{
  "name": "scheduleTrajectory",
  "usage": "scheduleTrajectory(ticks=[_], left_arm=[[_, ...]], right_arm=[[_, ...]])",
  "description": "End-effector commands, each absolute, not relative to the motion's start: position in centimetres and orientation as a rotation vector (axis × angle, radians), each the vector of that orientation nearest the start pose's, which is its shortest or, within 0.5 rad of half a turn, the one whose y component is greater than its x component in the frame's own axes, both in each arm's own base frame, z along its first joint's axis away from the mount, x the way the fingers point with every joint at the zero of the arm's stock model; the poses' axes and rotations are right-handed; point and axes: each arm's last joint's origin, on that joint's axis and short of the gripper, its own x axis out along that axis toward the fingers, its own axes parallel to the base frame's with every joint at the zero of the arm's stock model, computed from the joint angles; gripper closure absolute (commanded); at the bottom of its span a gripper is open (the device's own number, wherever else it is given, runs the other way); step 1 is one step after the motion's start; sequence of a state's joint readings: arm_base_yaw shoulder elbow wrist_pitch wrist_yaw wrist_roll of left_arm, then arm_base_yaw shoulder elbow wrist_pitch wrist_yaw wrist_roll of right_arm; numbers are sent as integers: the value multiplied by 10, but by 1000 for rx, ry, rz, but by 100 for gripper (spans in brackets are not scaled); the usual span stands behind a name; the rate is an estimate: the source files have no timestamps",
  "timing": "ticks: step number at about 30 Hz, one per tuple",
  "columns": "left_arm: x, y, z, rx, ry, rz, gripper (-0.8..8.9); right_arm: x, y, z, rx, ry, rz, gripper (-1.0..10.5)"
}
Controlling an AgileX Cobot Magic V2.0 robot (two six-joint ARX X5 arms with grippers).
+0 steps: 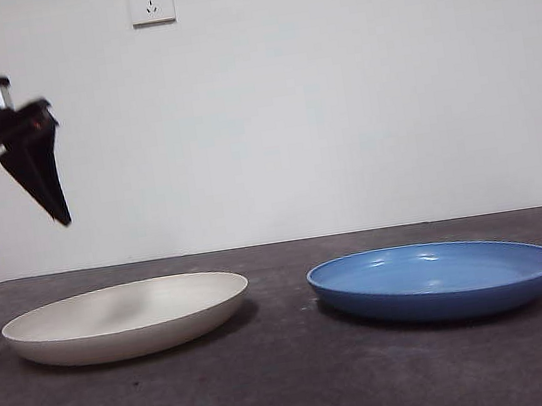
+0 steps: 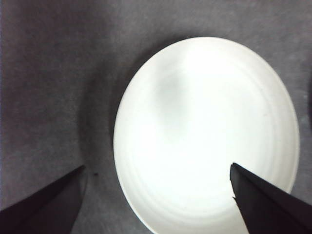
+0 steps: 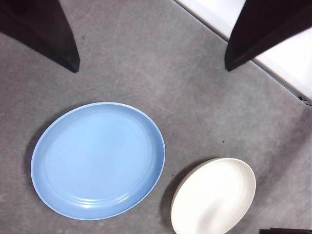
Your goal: Pick up the white plate, put it on the blue plate, put it on desk
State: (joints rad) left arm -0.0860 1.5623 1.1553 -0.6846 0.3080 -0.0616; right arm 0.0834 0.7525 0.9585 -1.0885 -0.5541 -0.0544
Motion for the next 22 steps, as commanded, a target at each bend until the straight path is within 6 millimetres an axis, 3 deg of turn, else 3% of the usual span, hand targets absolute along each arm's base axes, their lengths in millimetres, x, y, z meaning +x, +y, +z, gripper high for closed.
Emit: scheduleTrajectory(ticks=[1, 22], left_arm=[[320, -36, 232, -152, 1109, -301, 349], [343, -51, 180, -113, 1208, -314, 357]], right_arm=[[113, 25, 327, 156, 829, 623, 471], [114, 25, 328, 151, 808, 625, 471]])
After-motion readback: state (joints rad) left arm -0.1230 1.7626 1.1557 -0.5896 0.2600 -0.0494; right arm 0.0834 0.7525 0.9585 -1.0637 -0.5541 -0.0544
